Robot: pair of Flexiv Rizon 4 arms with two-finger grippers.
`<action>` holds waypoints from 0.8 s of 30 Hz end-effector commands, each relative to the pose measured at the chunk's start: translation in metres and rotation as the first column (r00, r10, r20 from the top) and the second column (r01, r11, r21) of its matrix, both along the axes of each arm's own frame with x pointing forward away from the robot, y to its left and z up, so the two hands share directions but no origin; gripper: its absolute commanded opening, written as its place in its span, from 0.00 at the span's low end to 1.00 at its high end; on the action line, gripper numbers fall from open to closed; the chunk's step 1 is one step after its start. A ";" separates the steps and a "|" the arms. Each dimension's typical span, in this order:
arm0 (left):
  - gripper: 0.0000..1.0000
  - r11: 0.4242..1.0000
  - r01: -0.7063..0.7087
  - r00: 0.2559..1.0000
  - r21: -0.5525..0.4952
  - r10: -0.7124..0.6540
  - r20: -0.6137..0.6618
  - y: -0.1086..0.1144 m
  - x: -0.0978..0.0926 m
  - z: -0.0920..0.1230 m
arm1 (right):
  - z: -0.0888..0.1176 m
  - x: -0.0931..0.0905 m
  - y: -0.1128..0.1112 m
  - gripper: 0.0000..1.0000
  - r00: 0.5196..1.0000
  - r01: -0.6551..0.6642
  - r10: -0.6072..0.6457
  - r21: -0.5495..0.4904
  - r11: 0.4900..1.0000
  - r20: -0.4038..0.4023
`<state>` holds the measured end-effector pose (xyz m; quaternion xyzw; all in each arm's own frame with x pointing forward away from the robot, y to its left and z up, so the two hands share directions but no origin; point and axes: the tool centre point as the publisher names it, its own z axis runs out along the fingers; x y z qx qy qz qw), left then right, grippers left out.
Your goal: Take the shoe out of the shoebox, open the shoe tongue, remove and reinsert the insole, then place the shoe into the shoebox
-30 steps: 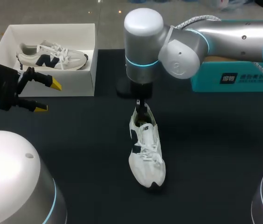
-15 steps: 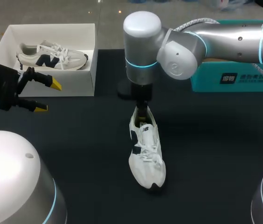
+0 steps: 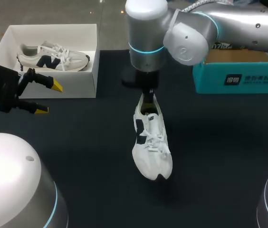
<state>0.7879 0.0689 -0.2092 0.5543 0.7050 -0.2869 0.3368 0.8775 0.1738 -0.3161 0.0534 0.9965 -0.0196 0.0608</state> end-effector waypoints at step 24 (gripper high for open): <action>1.00 1.000 -0.001 1.000 0.005 0.001 -0.001 -0.001 0.000 0.000 | 0.163 0.031 -0.042 0.00 0.999 -0.047 0.047 -0.098 0.994 -0.002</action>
